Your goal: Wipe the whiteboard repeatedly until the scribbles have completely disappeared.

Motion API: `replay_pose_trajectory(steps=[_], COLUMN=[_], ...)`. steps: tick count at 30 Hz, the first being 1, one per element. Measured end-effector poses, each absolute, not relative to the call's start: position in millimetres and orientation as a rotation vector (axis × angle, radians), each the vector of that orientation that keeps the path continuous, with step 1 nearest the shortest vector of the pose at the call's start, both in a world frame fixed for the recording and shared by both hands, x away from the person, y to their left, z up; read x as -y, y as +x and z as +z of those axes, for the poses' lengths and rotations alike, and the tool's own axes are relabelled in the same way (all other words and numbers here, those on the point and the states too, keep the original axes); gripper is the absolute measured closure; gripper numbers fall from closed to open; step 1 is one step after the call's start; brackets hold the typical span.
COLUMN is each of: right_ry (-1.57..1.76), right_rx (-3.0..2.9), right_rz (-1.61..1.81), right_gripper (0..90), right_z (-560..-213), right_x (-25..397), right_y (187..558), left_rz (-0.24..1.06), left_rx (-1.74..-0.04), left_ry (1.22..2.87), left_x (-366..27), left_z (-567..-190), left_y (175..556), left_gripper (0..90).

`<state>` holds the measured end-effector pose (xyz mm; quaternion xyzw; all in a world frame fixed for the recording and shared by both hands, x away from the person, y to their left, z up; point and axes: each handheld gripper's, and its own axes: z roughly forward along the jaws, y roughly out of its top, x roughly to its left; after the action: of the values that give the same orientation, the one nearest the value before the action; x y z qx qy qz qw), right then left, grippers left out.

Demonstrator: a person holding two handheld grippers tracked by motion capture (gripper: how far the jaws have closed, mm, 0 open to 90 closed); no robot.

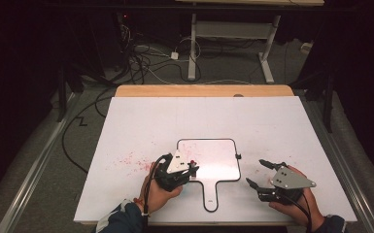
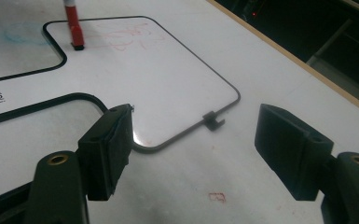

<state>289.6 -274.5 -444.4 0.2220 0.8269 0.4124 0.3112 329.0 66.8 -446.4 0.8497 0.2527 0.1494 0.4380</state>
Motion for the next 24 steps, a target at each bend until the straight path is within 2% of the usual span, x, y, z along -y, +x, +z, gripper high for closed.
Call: replay_pose_trajectory(steps=[16,24], right_ry=[0.592,0.59], right_rx=[-2.189,-2.186], right_rz=[1.075,1.075], right_gripper=[28.9,28.9], right_z=[-446.5,-445.8], right_x=[276.3,277.8], right_y=[290.7,290.7], left_rz=[0.437,0.337], left_rx=[-0.692,-0.67], left_ry=[2.029,2.043], left_x=[-49.0,-50.8], left_z=[-452.1,-450.3], left_y=[388.0,379.1], left_gripper=[78.8,78.8])
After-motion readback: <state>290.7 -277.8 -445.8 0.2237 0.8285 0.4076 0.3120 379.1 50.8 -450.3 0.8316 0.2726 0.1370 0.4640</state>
